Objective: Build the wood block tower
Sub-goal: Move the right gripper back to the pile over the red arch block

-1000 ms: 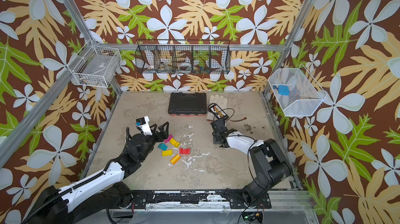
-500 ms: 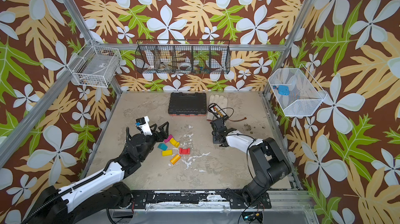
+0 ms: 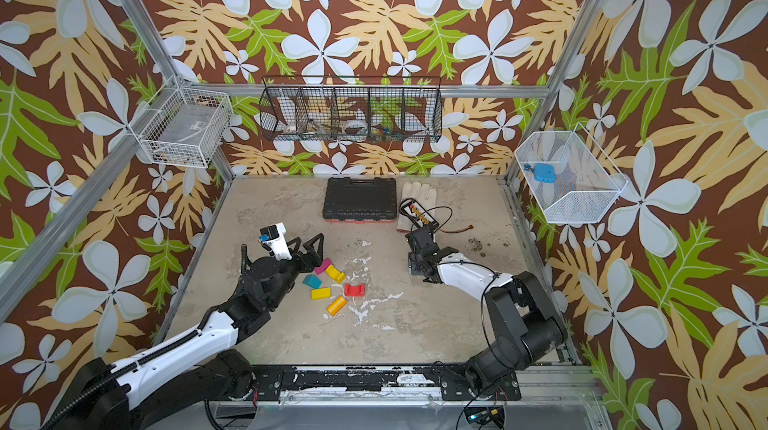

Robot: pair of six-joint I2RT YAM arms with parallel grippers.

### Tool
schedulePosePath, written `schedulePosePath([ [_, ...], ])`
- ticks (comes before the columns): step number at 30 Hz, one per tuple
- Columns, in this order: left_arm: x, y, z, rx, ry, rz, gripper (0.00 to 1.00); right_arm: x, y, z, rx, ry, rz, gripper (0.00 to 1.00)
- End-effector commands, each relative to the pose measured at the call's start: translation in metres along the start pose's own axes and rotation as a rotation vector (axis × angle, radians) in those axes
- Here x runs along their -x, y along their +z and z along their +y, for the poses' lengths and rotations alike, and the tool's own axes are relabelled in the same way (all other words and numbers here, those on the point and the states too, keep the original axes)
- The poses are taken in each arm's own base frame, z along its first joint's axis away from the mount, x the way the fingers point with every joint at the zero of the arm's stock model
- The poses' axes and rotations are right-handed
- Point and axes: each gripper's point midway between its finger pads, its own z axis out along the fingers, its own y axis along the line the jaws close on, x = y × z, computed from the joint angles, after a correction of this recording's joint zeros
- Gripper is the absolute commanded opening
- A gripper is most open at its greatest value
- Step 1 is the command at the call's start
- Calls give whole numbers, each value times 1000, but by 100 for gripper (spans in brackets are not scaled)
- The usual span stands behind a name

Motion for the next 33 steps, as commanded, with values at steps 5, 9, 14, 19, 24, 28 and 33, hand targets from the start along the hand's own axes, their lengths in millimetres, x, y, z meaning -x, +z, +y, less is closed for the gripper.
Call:
schedulePosePath([
  [5,8,-3,3,14,-16,-40,88,18,-68,41,100,-98,-272,99],
  [9,12,-6,10,45,-23,-65,88,3,-82,90,282,-208,-292,94],
  [14,17,-13,23,104,-37,-103,88,-27,-80,151,370,-383,-240,83],
  [19,20,-17,28,119,-47,-122,89,-46,-63,183,384,-455,-159,75],
  [24,20,-16,27,118,-47,-123,89,-53,-49,187,357,-470,-114,73],
  [28,19,-16,27,116,-48,-119,90,-59,-42,190,353,-479,-87,70],
  [33,19,-15,27,116,-47,-116,90,-63,-37,194,355,-485,-64,68],
])
